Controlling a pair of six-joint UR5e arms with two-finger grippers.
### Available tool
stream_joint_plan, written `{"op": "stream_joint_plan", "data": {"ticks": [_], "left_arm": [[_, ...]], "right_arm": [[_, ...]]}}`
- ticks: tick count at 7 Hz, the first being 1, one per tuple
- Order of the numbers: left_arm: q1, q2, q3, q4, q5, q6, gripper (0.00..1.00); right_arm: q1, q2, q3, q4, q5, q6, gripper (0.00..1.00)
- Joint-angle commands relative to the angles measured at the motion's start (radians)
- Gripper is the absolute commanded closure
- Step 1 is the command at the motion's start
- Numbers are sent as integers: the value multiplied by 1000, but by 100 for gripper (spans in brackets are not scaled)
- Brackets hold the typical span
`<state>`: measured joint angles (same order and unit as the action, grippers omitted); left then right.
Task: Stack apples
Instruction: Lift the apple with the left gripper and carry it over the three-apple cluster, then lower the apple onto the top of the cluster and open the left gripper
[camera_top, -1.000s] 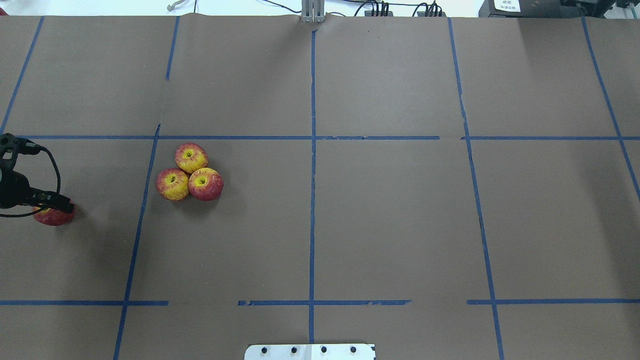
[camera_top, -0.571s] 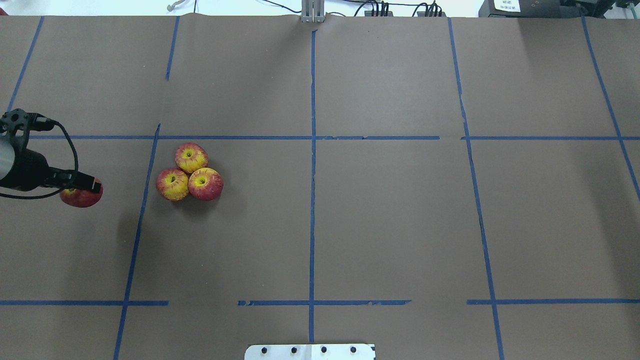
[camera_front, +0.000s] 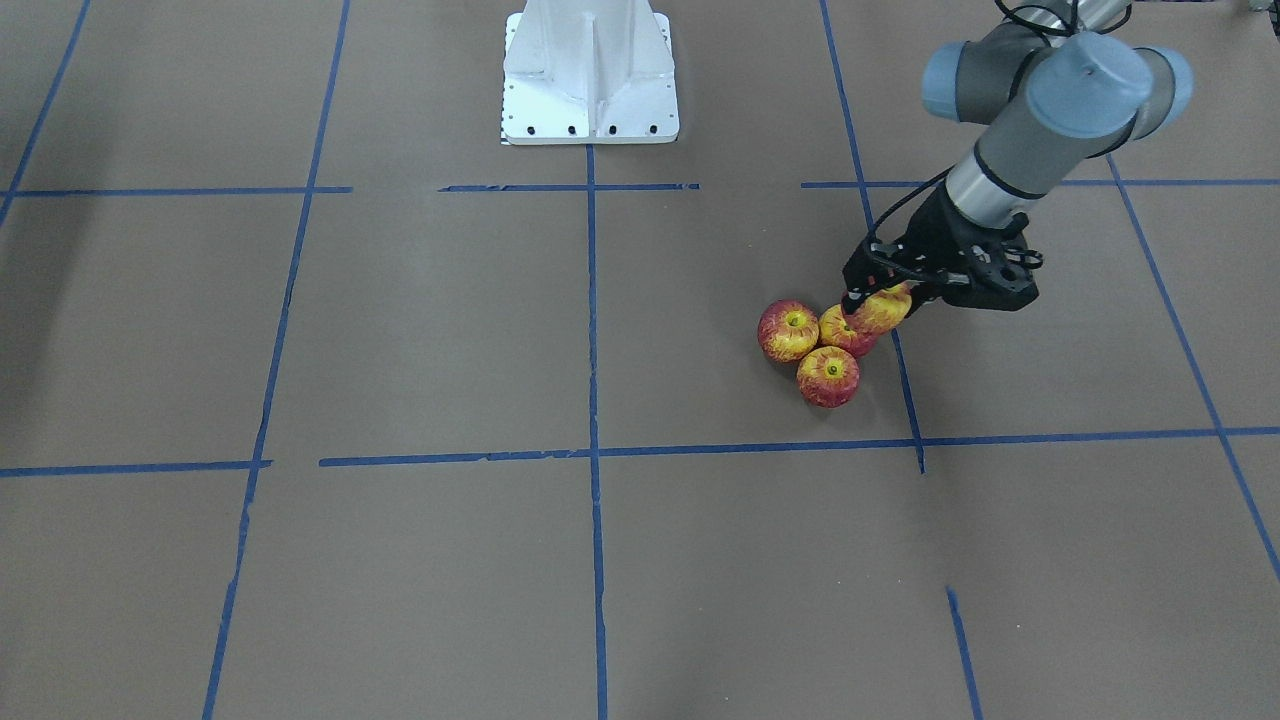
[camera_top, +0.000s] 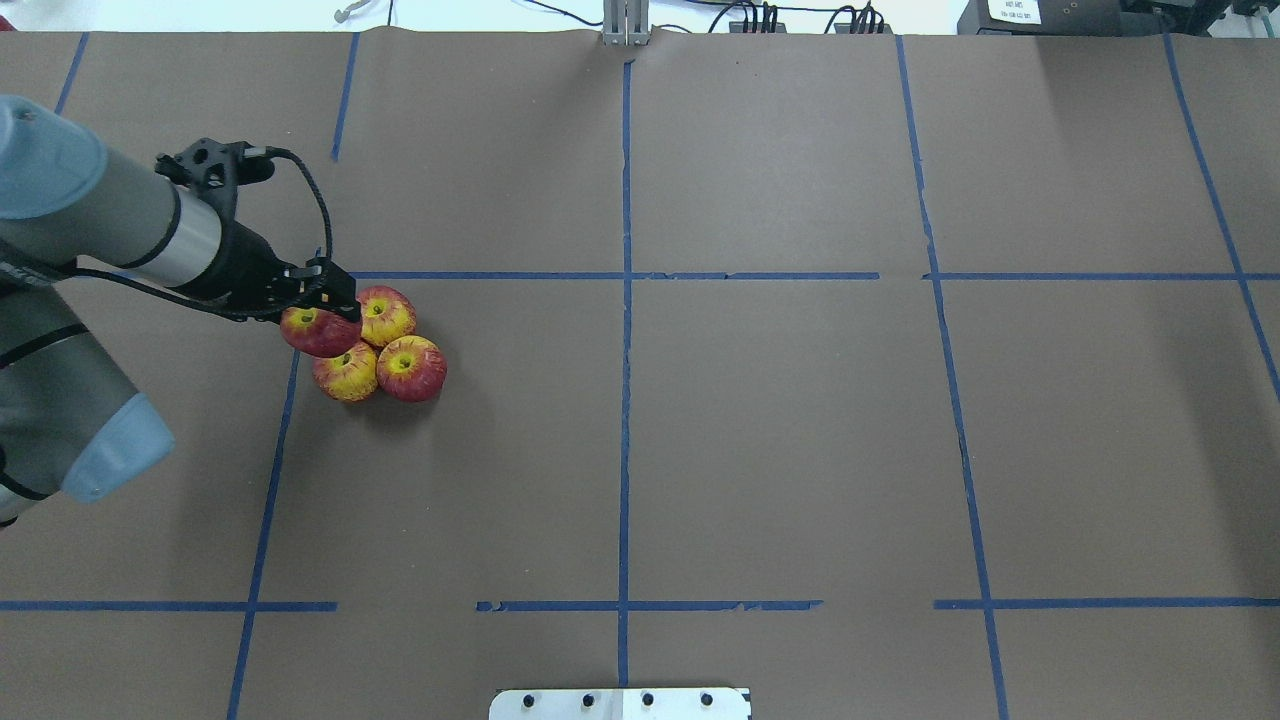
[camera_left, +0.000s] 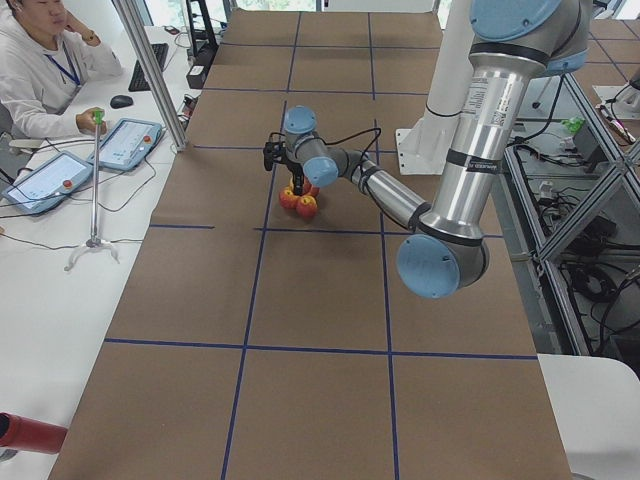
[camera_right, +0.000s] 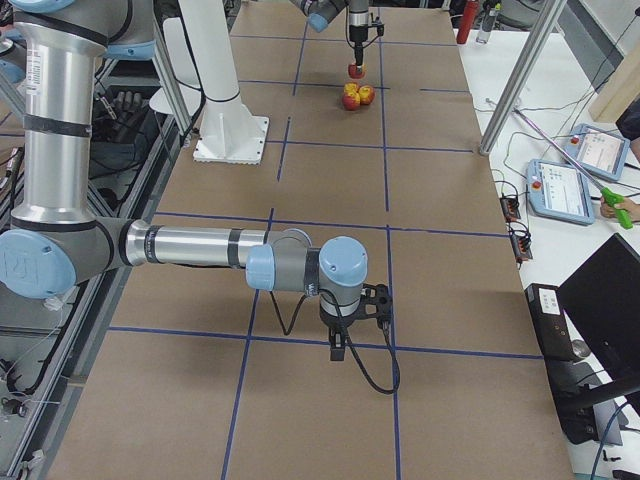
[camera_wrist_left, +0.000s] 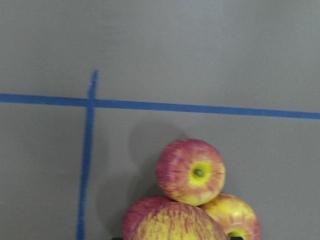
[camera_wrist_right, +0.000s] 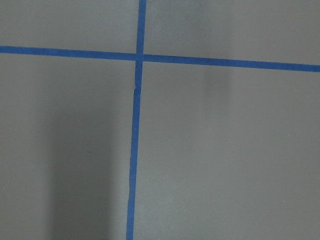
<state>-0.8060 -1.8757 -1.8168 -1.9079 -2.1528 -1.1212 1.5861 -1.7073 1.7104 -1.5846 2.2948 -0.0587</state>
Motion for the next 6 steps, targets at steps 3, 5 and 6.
{"op": "stream_joint_plan", "data": {"ticks": [3, 5, 6], "left_arm": [[39, -33, 24, 41, 30, -25, 100], [41, -43, 49, 41, 73, -25, 100], [47, -45, 56, 41, 89, -25, 100]], "right_arm": [[0, 0, 0, 0, 0, -1, 0], [0, 0, 0, 0, 0, 0, 0], [0, 0, 0, 0, 0, 0, 0]]}}
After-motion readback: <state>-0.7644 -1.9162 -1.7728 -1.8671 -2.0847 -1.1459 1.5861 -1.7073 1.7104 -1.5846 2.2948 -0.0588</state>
